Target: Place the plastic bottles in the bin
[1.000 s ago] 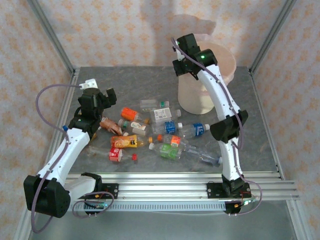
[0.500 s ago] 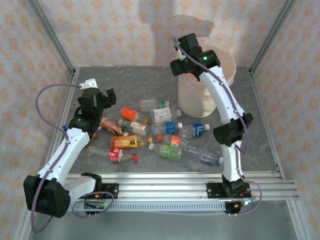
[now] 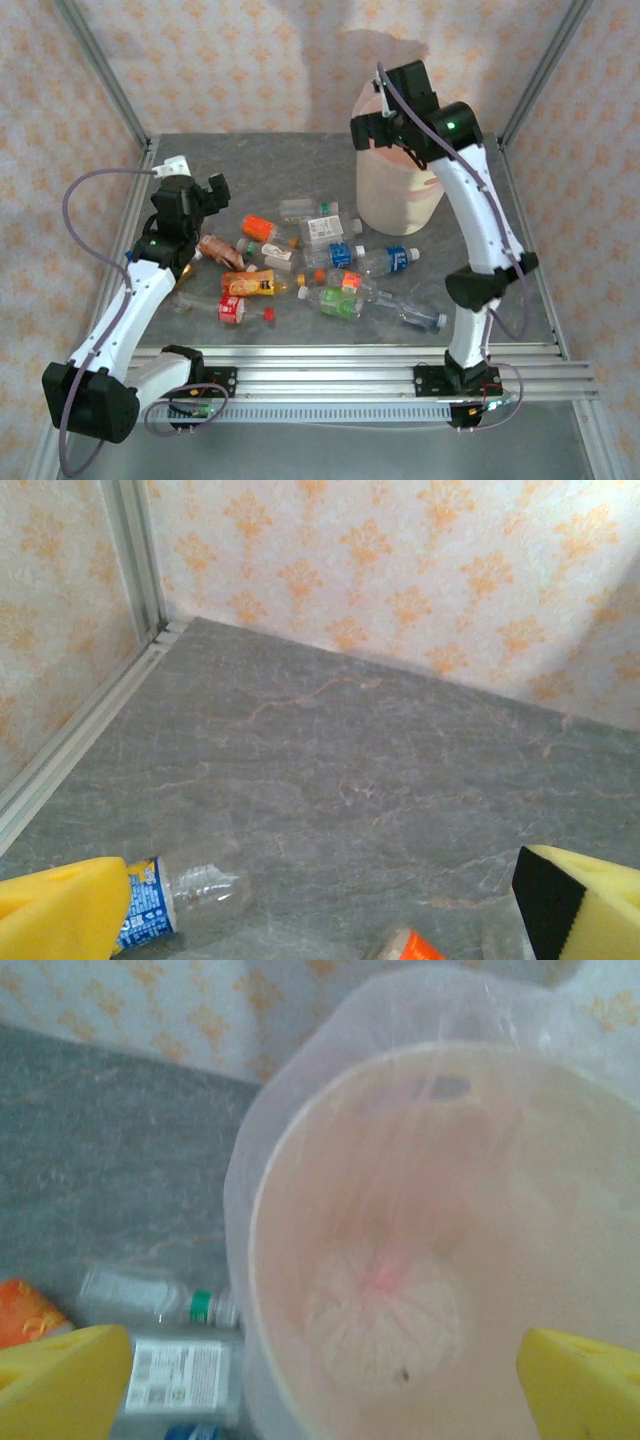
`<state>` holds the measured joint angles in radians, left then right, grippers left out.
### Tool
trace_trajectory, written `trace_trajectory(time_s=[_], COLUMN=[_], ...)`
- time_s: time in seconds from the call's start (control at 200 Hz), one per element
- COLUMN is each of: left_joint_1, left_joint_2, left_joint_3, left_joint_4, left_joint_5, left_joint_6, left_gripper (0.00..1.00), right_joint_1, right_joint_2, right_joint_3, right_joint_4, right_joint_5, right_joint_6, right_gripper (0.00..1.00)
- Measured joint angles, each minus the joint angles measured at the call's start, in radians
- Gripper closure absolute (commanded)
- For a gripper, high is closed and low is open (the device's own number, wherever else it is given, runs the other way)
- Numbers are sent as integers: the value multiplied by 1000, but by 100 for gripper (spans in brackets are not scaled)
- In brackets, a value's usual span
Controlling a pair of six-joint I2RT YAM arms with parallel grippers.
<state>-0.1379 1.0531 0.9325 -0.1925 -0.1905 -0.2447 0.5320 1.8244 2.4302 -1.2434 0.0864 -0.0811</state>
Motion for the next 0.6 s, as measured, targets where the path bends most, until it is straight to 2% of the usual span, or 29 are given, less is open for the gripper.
trace_trajectory(time_s=[0.145, 0.365, 0.475, 0.601], left_joint_1=[0, 0, 0, 0], left_joint_2=[-32, -50, -66, -88], left_joint_3=[0, 0, 0, 2], left_joint_4=[-1, -5, -6, -11], left_joint_5=[8, 43, 56, 56], left_joint_6=[-20, -44, -51, -54], left_gripper=[0, 0, 0, 0], right_joint_1=[60, 84, 100, 107], right_joint_2=[-283, -734, -857, -890], right_joint_3=[-394, -979, -1164, -1321], right_joint_4=[42, 85, 93, 100], right_joint_5=[39, 42, 22, 6], right_joint_6=[92, 282, 363, 410], right_gripper=[1, 1, 1, 1])
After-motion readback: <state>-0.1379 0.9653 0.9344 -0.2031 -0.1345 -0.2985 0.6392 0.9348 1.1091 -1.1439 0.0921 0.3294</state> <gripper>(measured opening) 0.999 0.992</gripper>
